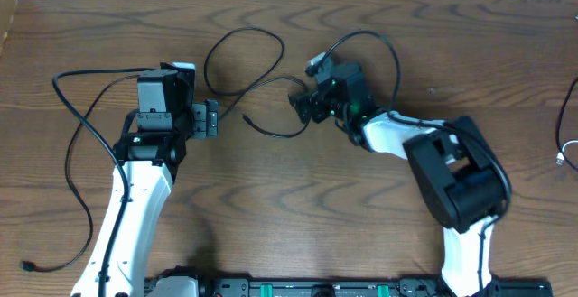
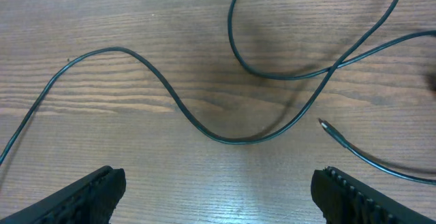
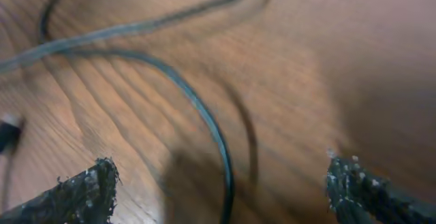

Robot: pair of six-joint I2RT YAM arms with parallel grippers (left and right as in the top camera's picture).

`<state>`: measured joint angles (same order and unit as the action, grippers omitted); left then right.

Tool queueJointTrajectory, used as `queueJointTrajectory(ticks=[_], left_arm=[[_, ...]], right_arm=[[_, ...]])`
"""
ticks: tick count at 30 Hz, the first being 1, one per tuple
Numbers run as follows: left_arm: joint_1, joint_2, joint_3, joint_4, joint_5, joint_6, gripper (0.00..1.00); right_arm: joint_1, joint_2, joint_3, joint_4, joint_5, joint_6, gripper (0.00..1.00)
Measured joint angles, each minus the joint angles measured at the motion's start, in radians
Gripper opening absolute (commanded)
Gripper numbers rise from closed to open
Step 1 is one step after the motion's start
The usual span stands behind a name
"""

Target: Untangle cables

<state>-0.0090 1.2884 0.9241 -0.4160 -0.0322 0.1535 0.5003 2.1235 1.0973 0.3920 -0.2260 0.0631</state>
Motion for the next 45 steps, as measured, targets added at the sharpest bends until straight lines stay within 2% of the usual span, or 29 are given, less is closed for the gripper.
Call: queueJointTrajectory(ticks=[3,6,8,10,11,12,20,28,31,37,45], left_arm=[[0.0,0.0,0.0,0.0,0.0,0.0,0.92],[0.0,0.0,0.0,0.0,0.0,0.0,0.92],[0.0,0.0,0.0,0.0,0.0,0.0,0.92],[0.0,0.0,0.0,0.0,0.0,0.0,0.92],[0.0,0.0,0.0,-0.001,0.0,0.0,0.92],[0.0,0.0,0.0,0.0,0.0,0.0,0.92],[0.0,0.0,0.0,0.0,0.0,0.0,0.92],[0.0,0.0,0.0,-0.001,0.0,0.0,0.92],[0.0,0.0,0.0,-0.001,0.0,0.0,0.92],[0.0,0.0,0.0,-0.001,0.001,0.0,0.92],[0.0,0.0,0.0,0.0,0.0,0.0,0.92]], right_arm=[[0.021,0.03,0.004,0.045,0.009,-0.012,0.88],[0.045,0.048,0.004,0.087,0.013,-0.014,0.68],[0.058,0.061,0.004,0.119,0.014,-0.016,0.38],[0.068,0.069,0.004,0.136,0.013,-0.018,0.15],[0.071,0.072,0.004,0.142,0.014,-0.017,0.05],[0.072,0.073,0.004,0.145,0.013,-0.015,0.01],[0.055,0.064,0.013,0.072,-0.003,-0.015,0.01],[-0.09,-0.078,0.012,-0.274,0.015,-0.016,0.01],[-0.173,-0.183,0.003,-0.407,0.06,-0.018,0.01],[-0.359,-0.505,0.003,-0.609,0.226,-0.05,0.01],[-0.676,-0.814,0.003,-0.673,0.43,-0.069,0.01]])
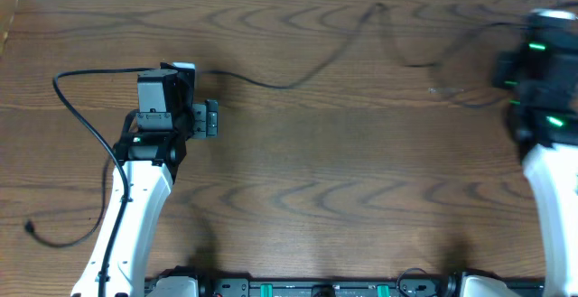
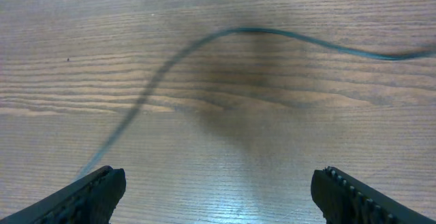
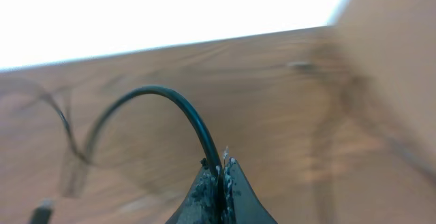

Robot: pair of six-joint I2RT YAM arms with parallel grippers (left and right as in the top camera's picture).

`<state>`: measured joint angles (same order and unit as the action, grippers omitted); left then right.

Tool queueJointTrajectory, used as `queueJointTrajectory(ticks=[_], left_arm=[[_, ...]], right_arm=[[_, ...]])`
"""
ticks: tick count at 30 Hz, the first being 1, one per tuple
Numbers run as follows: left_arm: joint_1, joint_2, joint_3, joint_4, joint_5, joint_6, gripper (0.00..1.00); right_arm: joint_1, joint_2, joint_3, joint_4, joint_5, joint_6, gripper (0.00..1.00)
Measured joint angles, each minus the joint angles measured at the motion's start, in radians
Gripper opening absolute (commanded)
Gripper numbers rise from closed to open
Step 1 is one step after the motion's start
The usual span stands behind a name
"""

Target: Untangle cables

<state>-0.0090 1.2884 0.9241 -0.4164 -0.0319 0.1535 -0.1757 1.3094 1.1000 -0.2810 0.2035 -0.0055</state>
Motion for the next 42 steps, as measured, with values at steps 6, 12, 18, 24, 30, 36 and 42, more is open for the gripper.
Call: queueJointTrajectory(ticks=[6,12,18,24,30,36,42], left_arm=[[0.0,0.0,0.0,0.0,0.0,0.0,0.92],[0.0,0.0,0.0,0.0,0.0,0.0,0.92],[0.0,0.0,0.0,0.0,0.0,0.0,0.92],[0.0,0.0,0.0,0.0,0.0,0.0,0.92],[0.0,0.0,0.0,0.0,0.0,0.0,0.92],[0.0,0.0,0.0,0.0,0.0,0.0,0.92],[0.0,0.0,0.0,0.0,0.0,0.0,0.92]], right_arm=[[-0.23,-0.121,0.0,-0.002,0.034,-0.003,0.01],[-0.333,-0.127,0.0,-0.045,0.02,-0.003,0.01],[-0.352,-0.08,0.0,-0.047,0.016,-0.003,0.01],[-0.37,-0.008,0.0,-0.061,0.018,-0.005,0.29],[-0.37,0.093,0.0,-0.107,0.014,-0.005,0.77],[-0.37,0.139,0.0,-0.119,-0.093,0.0,0.86],[-0.365,0.14,0.0,-0.119,-0.348,0.002,0.85]])
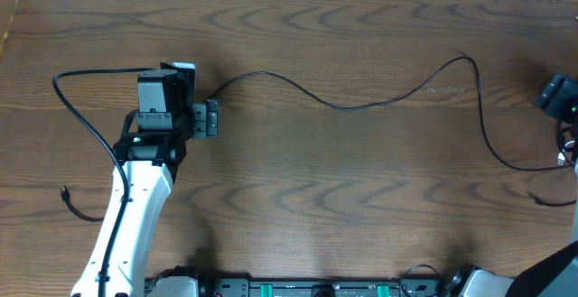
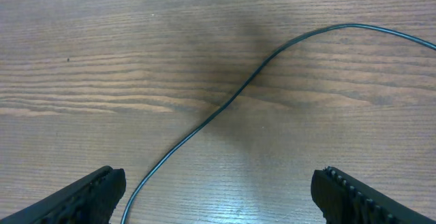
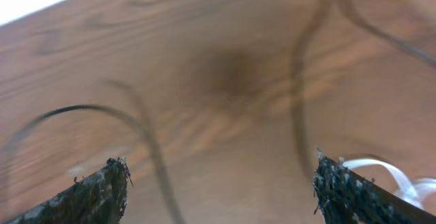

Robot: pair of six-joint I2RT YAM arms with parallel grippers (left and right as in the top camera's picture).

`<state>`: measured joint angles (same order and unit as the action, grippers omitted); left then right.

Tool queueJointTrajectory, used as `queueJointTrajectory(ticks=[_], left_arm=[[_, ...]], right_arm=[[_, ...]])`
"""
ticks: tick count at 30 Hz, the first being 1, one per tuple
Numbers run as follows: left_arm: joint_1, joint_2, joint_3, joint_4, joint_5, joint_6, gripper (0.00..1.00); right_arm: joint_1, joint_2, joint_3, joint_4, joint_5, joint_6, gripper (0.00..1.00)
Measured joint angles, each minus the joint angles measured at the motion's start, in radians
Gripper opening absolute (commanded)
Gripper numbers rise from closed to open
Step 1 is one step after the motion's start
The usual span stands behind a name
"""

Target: Untangle cables

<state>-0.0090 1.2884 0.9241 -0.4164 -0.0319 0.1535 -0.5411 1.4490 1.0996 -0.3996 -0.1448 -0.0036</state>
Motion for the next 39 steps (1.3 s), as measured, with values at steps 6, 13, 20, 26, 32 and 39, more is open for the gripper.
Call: queueJointTrajectory(ticks=[6,13,20,26,32,39], left_arm=[[0.0,0.0,0.0,0.0,0.0,0.0,0.92],[0.0,0.0,0.0,0.0,0.0,0.0,0.92],[0.0,0.0,0.0,0.0,0.0,0.0,0.92],[0.0,0.0,0.0,0.0,0.0,0.0,0.92],[0.0,0.0,0.0,0.0,0.0,0.0,0.92],[0.0,0.0,0.0,0.0,0.0,0.0,0.92]], right_arm=[[0.069,0.002,0.0,-0.003,-0.196,0.0,0.86],[0.248,0.057,0.0,-0.011,-0.269,0.001,0.84],[0.435,0.229,0.0,0.028,-0.265,0.076,0.81],[0.524,0.385,0.0,0.133,-0.246,0.198,0.8],[0.562,0.472,0.0,0.2,-0.183,0.29,0.74],[0.567,0.506,0.001,0.244,-0.151,0.367,0.2]])
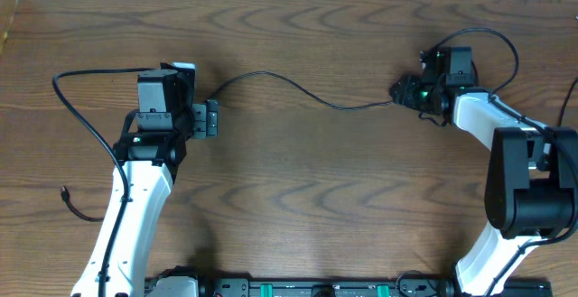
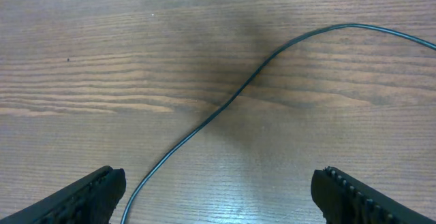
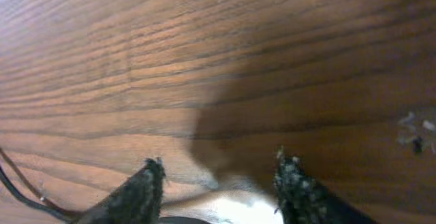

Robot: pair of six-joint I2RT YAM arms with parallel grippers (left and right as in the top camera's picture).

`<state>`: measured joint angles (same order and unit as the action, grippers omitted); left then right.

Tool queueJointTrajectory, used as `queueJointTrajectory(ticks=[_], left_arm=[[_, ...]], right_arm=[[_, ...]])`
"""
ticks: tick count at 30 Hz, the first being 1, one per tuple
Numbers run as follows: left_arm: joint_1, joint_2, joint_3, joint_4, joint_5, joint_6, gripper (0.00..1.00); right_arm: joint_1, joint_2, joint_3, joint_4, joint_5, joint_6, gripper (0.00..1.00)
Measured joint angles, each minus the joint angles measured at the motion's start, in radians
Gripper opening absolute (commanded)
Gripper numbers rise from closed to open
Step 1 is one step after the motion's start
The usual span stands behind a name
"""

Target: Untangle cables

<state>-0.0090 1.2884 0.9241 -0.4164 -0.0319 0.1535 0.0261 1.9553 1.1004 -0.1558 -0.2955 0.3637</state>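
Observation:
A thin dark cable (image 1: 298, 88) runs in a loose wave from beside my left gripper (image 1: 209, 118) across the table to my right gripper (image 1: 400, 91). Past the right gripper it loops over the right arm (image 1: 506, 44). In the left wrist view the cable (image 2: 231, 101) crosses the wood ahead of the left gripper (image 2: 218, 197), which is wide open and empty. The right gripper (image 3: 219, 183) hangs low over the wood, fingers (image 3: 146, 186) apart with no cable seen between them. A bit of cable (image 3: 17, 193) shows at its lower left.
Another dark cable (image 1: 86, 125) curves round the left arm, and its plug end (image 1: 65, 191) lies near the front left. A further cable (image 1: 569, 98) shows at the table's right edge. The table's far edge runs along the top of the overhead view.
My right gripper has moved from the table's far right edge leftward to the cable's right part, and its fingers stand closer together. The cable's right end now loops over the right arm. The left arm is unchanged.
The cable first lay in crossing loops mid-table with my open right gripper over them. Then the right gripper was shut on it at the far right, the cable drawn out. Then it was open there, the cable lying in one long wave. Now it is at the cable again.

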Motion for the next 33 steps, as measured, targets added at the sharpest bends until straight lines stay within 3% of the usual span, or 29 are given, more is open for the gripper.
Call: queueJointTrajectory(ticks=[3,15,22,33], left_arm=[[0.0,0.0,0.0,0.0,0.0,0.0,0.92],[0.0,0.0,0.0,0.0,0.0,0.0,0.92],[0.0,0.0,0.0,0.0,0.0,0.0,0.92],[0.0,0.0,0.0,0.001,0.0,0.0,0.92]], right_arm=[[0.005,0.009,0.0,-0.007,0.002,0.022,0.01],[0.035,0.014,0.003,-0.036,-0.037,0.049,0.01],[-0.004,-0.002,0.003,-0.073,-0.157,0.051,0.01],[-0.07,-0.243,0.002,-0.244,-0.134,-0.006,0.01]])
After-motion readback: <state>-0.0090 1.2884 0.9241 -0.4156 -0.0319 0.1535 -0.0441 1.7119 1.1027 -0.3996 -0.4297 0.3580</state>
